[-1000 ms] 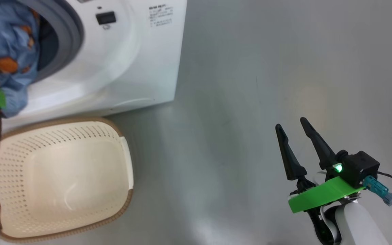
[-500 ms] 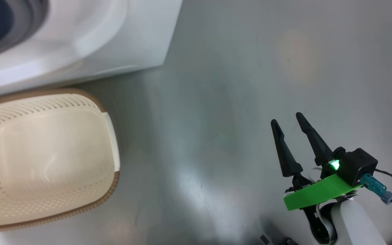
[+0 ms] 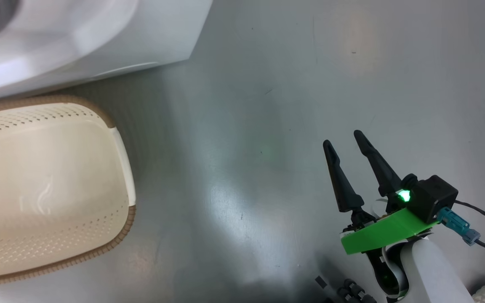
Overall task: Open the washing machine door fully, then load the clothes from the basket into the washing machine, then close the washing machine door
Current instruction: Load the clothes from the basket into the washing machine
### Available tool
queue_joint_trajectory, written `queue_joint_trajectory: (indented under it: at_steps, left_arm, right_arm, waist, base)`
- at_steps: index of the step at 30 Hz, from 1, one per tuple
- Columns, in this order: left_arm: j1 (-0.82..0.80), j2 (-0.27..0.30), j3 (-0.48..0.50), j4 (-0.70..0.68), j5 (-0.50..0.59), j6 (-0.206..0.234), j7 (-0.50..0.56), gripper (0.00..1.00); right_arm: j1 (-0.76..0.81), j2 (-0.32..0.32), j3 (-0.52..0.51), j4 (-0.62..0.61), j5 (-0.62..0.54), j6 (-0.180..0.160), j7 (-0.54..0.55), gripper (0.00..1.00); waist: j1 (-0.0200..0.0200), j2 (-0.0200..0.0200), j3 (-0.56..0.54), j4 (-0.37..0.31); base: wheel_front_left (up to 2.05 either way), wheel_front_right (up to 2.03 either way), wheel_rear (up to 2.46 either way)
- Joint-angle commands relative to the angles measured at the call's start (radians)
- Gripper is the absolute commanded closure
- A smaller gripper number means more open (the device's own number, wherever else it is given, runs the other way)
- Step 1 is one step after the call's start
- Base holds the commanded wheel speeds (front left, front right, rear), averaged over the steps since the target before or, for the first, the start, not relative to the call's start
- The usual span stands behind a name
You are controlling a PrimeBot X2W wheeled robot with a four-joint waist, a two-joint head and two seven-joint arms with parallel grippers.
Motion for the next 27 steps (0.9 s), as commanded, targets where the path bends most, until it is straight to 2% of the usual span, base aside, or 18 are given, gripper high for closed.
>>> queue_joint_trajectory:
  at_steps: [1, 9, 21, 27]
  left_arm:
    - [0.029, 0.044, 0.018, -0.009, -0.005, -0.007, -0.005, 1.00]
    - [0.042, 0.030, 0.022, 0.085, -0.021, -0.033, -0.005, 1.00]
    - [-0.003, 0.042, 0.001, 0.305, -0.036, -0.071, -0.005, 1.00]
    - [-0.030, 0.051, -0.008, 0.379, -0.041, -0.076, -0.005, 1.00]
  right_arm:
    - [0.016, 0.005, 0.022, -0.014, 0.004, 0.010, -0.005, 0.00]
    - [0.012, 0.006, 0.018, -0.008, -0.002, 0.010, -0.005, 0.00]
    - [0.015, 0.007, 0.022, 0.003, -0.001, 0.010, -0.005, 0.00]
    - [0.016, 0.007, 0.022, 0.005, 0.002, 0.010, -0.005, 0.00]
  waist:
    - [0.0000, -0.0001, -0.002, 0.003]
    - [0.0000, -0.0001, -0.015, 0.016]
    - [0.0000, -0.0001, -0.038, 0.017]
    - [0.0000, -0.0001, -0.045, 0.014]
  base:
    - [0.00, 0.00, 0.00]
    - [0.00, 0.00, 0.00]
    - [0.00, 0.00, 0.00]
    - [0.00, 0.00, 0.00]
